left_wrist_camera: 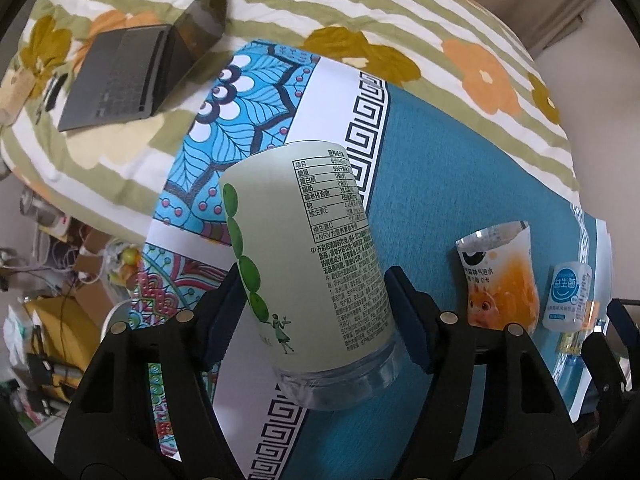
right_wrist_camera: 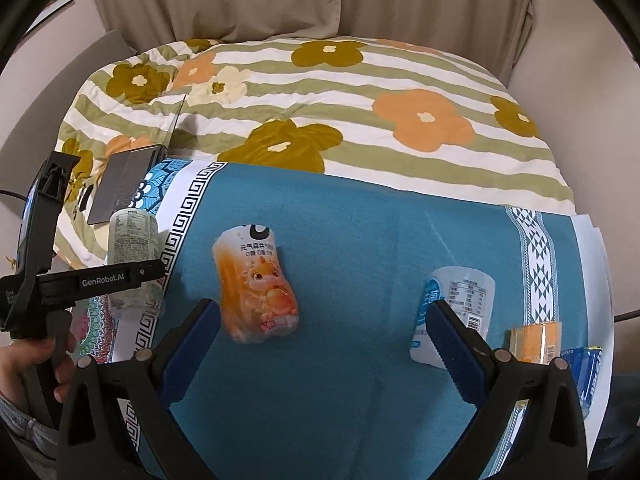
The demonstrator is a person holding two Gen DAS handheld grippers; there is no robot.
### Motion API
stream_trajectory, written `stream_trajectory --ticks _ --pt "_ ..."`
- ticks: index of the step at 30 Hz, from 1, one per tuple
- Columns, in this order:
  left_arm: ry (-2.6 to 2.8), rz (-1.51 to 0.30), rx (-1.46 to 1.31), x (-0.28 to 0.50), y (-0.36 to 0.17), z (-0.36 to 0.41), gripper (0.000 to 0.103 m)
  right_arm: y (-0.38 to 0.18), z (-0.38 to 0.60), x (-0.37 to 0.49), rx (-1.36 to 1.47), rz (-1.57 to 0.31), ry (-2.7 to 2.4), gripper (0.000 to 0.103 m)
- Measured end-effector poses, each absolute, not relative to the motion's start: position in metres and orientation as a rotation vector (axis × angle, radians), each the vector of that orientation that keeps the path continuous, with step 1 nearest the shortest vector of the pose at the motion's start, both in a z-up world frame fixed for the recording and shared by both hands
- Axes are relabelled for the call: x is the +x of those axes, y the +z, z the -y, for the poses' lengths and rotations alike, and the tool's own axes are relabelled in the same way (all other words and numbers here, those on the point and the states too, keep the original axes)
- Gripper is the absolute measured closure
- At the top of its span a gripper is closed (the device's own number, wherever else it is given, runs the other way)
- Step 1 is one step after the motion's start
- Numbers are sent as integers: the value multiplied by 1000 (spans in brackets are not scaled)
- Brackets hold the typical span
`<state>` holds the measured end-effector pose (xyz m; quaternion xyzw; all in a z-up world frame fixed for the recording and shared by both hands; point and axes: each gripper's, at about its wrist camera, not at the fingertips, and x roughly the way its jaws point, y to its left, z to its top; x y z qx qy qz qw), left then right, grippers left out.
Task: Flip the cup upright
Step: 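Lift the clear cup with the right tool and rotate it upright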
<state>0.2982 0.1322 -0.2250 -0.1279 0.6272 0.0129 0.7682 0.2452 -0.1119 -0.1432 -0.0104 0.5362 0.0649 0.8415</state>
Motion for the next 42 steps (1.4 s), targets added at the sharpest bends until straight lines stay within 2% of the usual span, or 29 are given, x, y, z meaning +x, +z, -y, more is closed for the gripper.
stream_trajectory --ticks 12,24,34,42 --pt "23 -1282 -238 257 -183 -111 29 -129 130 221 -1 -1076 171 1" --pt "-83 -1229 -161 182 -149 -15 29 -108 201 144 58 -1020 136 1" --pt "-248 -1298 -26 134 -177 80 29 -114 267 83 95 -1016 63 1" --pt "-314 -1349 80 129 -206 123 29 -135 297 65 146 -1054 6 1"
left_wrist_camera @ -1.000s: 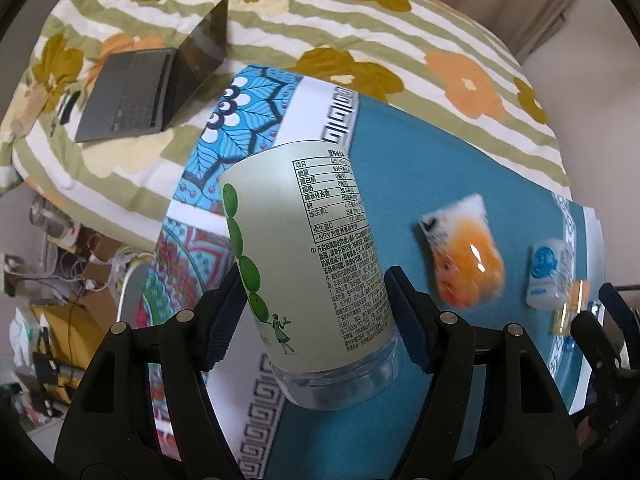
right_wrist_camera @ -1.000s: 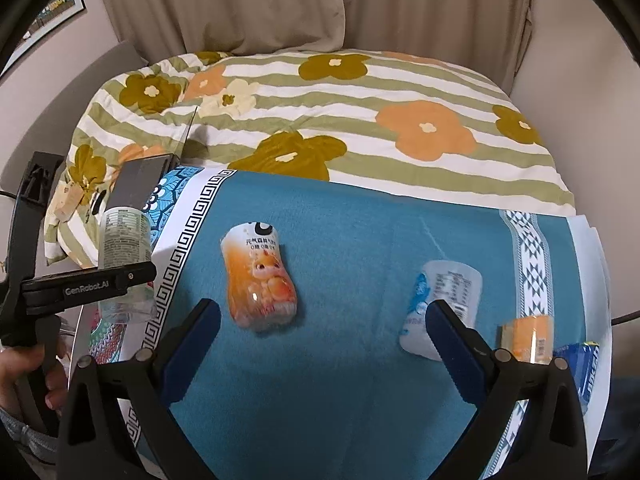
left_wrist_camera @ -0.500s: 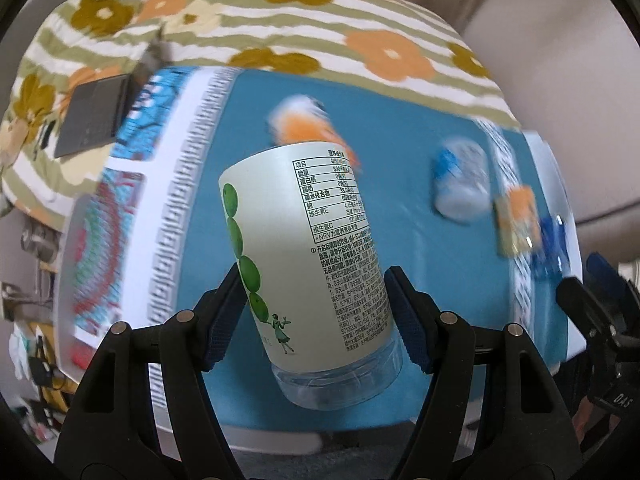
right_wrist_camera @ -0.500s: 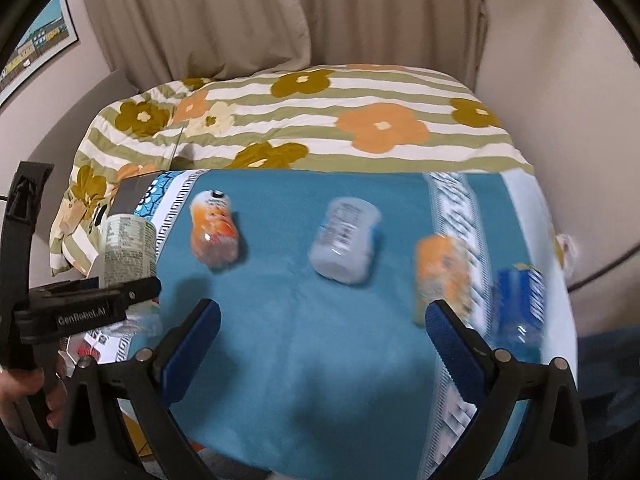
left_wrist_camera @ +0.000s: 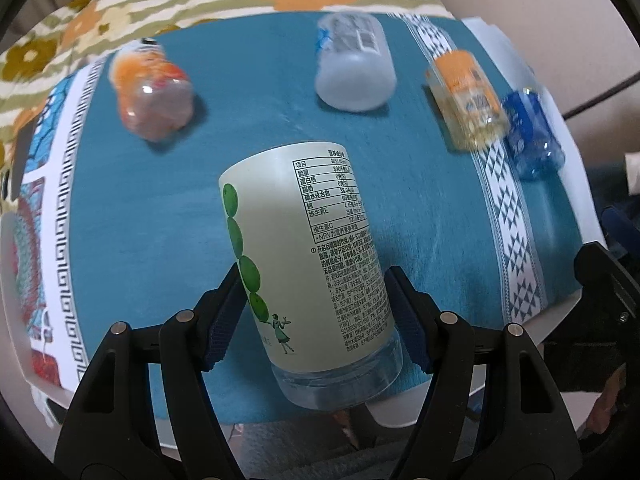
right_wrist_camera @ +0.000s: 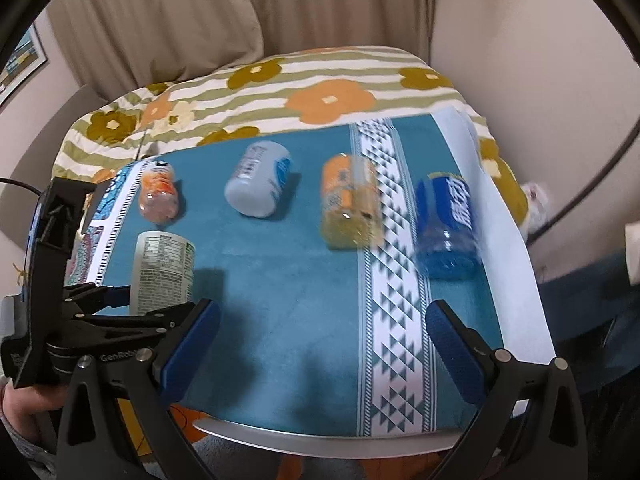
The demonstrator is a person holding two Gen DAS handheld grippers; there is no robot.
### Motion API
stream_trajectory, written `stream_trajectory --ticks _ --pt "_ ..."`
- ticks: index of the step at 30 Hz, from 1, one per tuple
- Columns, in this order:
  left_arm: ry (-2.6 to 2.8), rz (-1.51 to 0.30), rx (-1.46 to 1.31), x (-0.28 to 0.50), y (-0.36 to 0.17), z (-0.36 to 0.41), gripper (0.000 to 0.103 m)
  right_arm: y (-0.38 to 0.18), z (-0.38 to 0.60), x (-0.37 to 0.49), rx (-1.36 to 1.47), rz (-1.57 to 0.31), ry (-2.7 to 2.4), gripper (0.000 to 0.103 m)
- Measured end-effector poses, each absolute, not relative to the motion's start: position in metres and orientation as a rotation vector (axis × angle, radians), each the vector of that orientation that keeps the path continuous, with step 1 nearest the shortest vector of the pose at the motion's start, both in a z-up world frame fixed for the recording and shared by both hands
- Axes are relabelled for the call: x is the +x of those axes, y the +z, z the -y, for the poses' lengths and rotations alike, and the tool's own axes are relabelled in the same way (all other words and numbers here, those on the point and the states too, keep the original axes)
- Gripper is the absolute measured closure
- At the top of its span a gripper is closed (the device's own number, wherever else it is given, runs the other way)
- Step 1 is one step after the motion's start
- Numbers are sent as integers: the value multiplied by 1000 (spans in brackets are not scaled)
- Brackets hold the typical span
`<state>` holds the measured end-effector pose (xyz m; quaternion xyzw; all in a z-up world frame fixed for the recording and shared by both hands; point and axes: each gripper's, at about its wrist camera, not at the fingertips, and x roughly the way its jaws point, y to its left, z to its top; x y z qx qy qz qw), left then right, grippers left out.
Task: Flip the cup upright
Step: 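Lift the clear cup with the right tool and rotate it upright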
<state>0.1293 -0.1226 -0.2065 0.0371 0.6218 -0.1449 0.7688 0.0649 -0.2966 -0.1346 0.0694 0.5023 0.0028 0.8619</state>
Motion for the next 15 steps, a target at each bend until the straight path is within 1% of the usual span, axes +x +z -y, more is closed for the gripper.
stream_trajectory --ticks 8,11,13,14,15 --pt "-317 -1367 107 133 -219 130 28 -148 313 61 177 -1081 -21 1" --pt "-317 -1364 122 137 -221 131 27 -148 314 60 178 -1080 -21 1" --pt "-305 -1362 134 138 -221 131 21 -149 315 60 178 -1081 -18 1" --pt "-300 -1360 136 138 -221 132 11 -149 315 60 180 -1083 -14 1" --pt "-292 -1355 132 138 -220 131 5 -149 315 61 180 -1083 -13 1"
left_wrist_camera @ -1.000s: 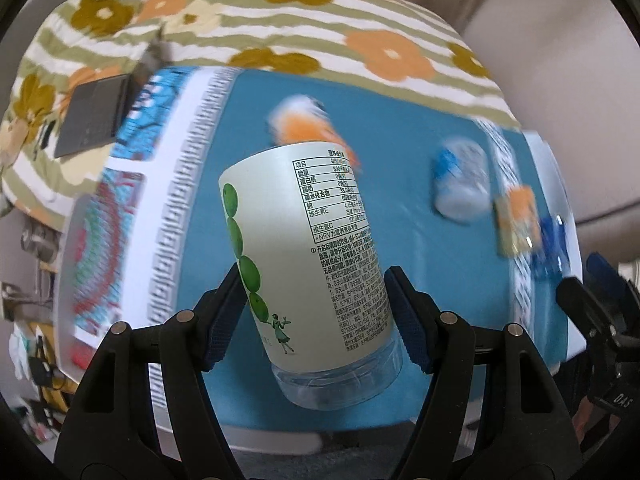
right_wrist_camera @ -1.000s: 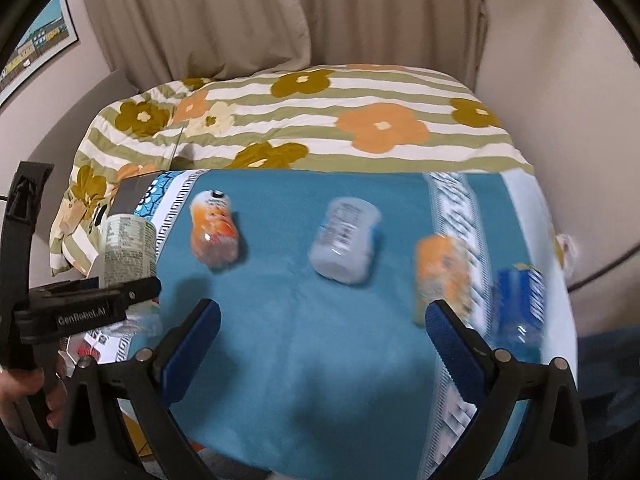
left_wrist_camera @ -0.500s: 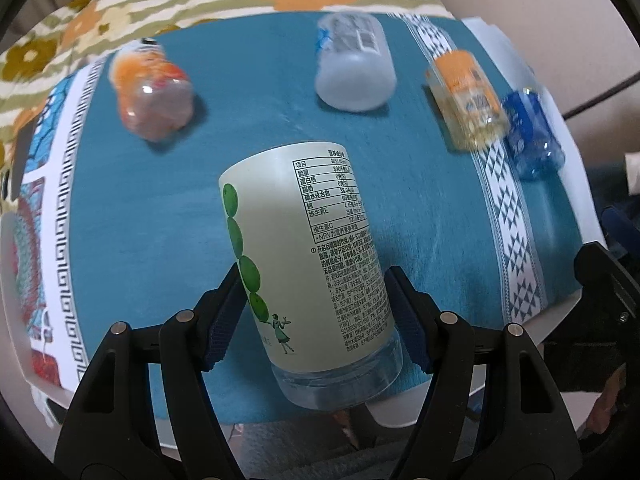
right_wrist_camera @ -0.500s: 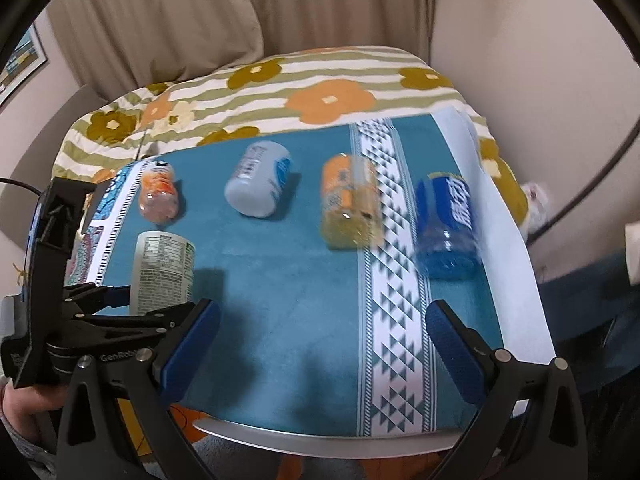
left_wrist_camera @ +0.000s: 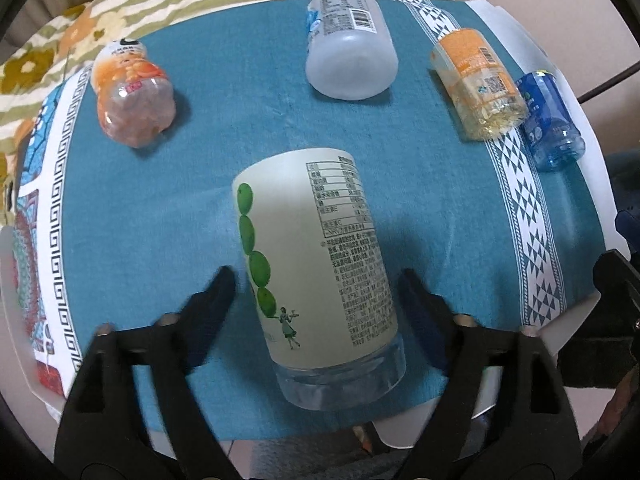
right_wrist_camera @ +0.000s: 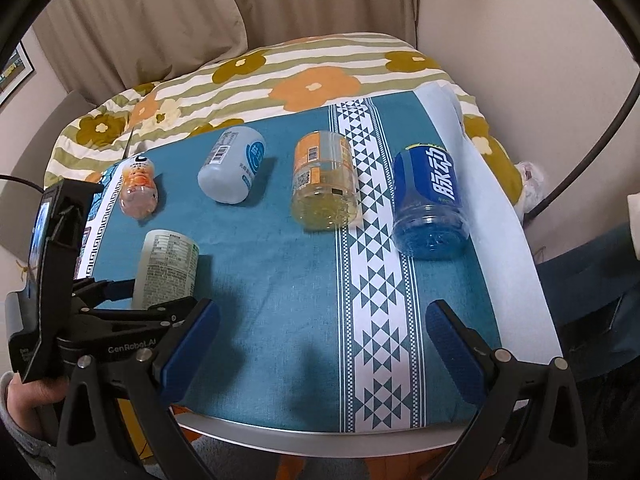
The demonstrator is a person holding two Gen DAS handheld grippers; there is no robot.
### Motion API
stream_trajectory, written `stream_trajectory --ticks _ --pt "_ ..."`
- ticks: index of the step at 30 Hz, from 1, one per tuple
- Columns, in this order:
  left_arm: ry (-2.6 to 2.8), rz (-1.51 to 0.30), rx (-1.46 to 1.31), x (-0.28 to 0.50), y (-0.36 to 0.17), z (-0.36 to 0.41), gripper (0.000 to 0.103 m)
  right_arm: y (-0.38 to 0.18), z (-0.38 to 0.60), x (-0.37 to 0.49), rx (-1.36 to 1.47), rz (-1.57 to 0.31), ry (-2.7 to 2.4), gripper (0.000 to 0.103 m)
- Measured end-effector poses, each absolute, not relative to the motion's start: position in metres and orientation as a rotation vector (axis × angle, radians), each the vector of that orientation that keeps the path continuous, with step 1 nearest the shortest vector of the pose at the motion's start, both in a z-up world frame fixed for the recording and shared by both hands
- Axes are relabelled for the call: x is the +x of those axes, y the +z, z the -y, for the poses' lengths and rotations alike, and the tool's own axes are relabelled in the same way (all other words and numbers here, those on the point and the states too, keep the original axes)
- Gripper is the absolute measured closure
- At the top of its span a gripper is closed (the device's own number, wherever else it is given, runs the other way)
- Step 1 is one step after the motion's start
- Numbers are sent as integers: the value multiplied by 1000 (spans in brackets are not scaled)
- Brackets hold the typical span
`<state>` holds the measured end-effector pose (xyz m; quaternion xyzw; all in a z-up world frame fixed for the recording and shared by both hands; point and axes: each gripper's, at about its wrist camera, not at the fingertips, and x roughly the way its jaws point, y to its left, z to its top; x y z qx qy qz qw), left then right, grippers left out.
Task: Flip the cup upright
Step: 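Lift the clear cup with the right tool and rotate it upright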
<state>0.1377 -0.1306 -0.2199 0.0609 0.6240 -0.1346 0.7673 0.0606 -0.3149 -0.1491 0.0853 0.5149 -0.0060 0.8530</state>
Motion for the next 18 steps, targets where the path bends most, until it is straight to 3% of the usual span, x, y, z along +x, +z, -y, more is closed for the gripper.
stream_trajectory --ticks 8,18 --pt "-260 -1328 105 135 -204 125 4 -144 315 61 179 -1073 -2 1" --pt "-116 -1231 12 109 -145 83 0 -113 317 91 218 -1086 152 1"
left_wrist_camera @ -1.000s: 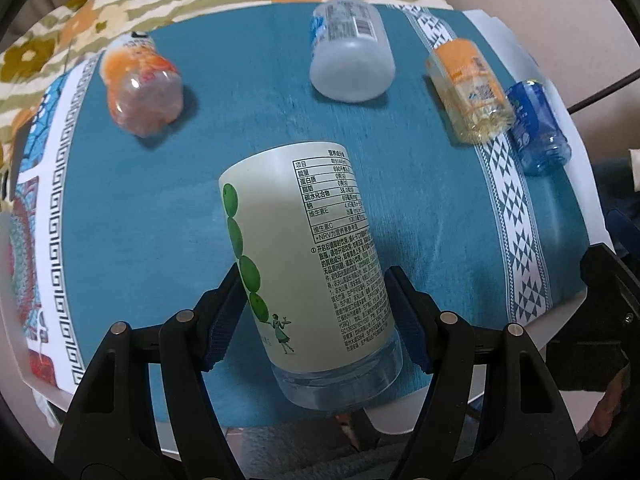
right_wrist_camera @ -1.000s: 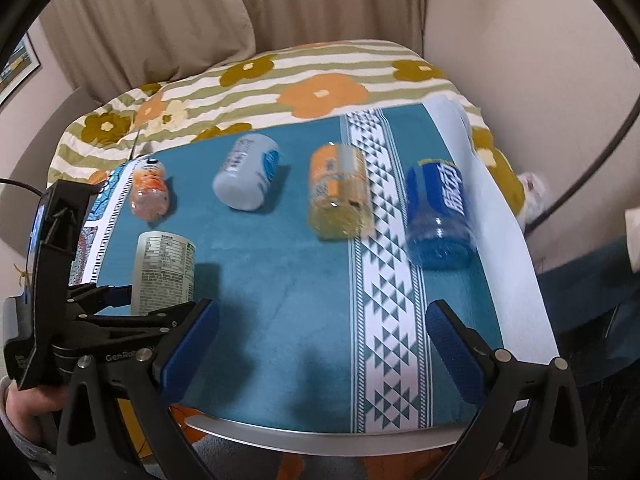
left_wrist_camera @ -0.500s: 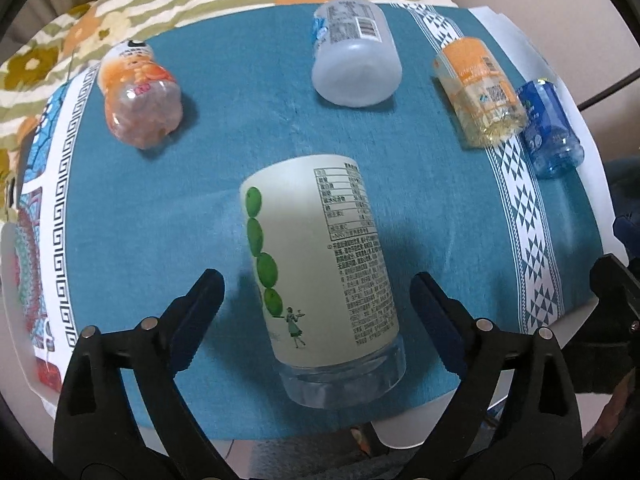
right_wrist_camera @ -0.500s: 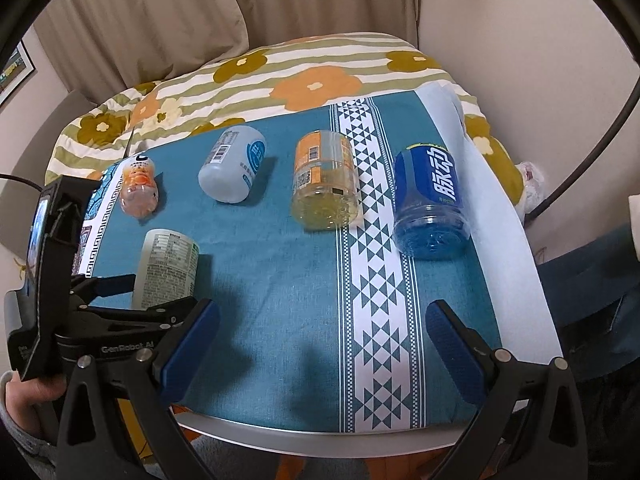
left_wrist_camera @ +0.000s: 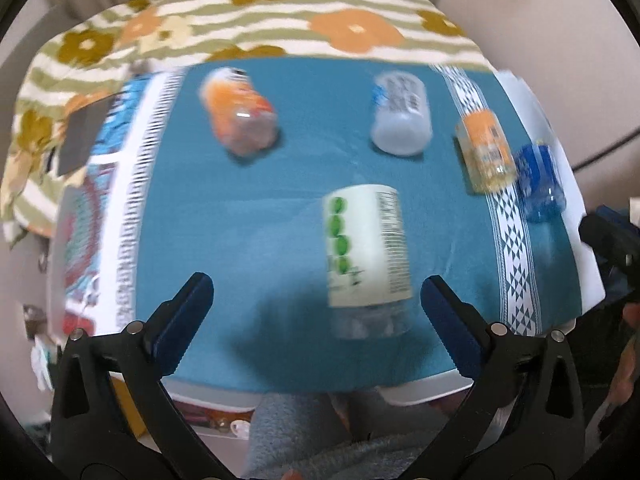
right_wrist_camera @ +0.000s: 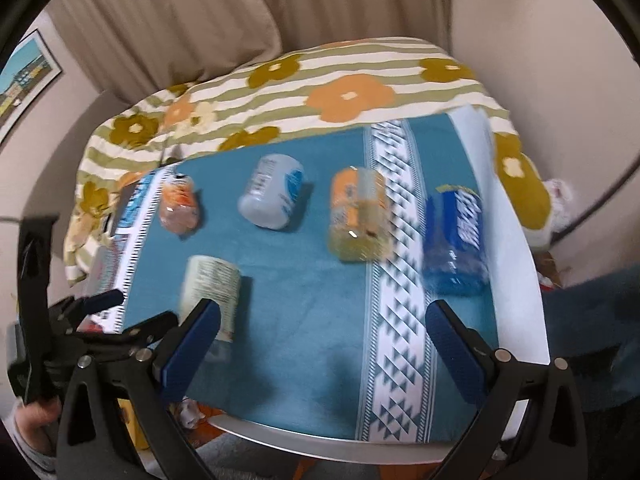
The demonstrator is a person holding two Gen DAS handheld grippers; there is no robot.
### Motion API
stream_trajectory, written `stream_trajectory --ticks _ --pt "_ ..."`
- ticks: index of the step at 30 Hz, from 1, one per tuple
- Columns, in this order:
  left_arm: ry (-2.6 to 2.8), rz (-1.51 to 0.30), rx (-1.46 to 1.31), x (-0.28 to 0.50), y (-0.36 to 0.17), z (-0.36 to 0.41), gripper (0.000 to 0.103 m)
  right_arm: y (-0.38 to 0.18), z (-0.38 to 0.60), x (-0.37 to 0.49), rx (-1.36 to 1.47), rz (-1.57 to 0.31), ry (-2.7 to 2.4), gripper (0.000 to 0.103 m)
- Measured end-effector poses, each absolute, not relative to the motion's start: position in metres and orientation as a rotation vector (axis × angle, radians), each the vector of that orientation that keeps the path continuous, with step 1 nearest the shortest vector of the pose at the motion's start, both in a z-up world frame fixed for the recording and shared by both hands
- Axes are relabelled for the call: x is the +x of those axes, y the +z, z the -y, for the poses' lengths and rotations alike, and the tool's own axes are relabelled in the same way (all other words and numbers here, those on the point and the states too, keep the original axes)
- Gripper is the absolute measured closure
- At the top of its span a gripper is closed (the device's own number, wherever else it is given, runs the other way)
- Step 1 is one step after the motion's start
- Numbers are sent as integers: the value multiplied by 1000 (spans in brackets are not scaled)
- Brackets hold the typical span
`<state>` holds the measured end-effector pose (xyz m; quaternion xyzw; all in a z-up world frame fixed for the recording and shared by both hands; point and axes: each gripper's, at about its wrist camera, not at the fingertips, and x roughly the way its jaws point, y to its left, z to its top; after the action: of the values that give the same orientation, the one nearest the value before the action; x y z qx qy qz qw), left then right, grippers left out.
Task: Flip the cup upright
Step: 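Lift the clear cup with the right tool and rotate it upright, then lower the upright cup onto the blue cloth and open the right tool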
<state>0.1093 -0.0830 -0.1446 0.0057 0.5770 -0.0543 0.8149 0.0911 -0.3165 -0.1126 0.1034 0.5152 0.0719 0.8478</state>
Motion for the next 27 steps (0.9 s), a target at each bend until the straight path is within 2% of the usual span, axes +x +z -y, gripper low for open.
stream_trajectory --ticks 7,17,19,23,27 --pt "-87 -1198 -47 99 -127 25 0 -109 284 143 285 -1268 360 1" --pt "-143 -1265 -31 124 -161 -32 0 -172 207 194 315 -1554 388 2" --pt "-156 -1284 -37 131 -171 -40 0 -181 202 200 338 -1589 371 10" --pt "-177 -1309 -52 146 -187 -50 0 -202 196 212 377 -1658 340 16" --pt "-195 -1323 -64 158 -198 -57 0 -215 190 219 389 -1719 333 28"
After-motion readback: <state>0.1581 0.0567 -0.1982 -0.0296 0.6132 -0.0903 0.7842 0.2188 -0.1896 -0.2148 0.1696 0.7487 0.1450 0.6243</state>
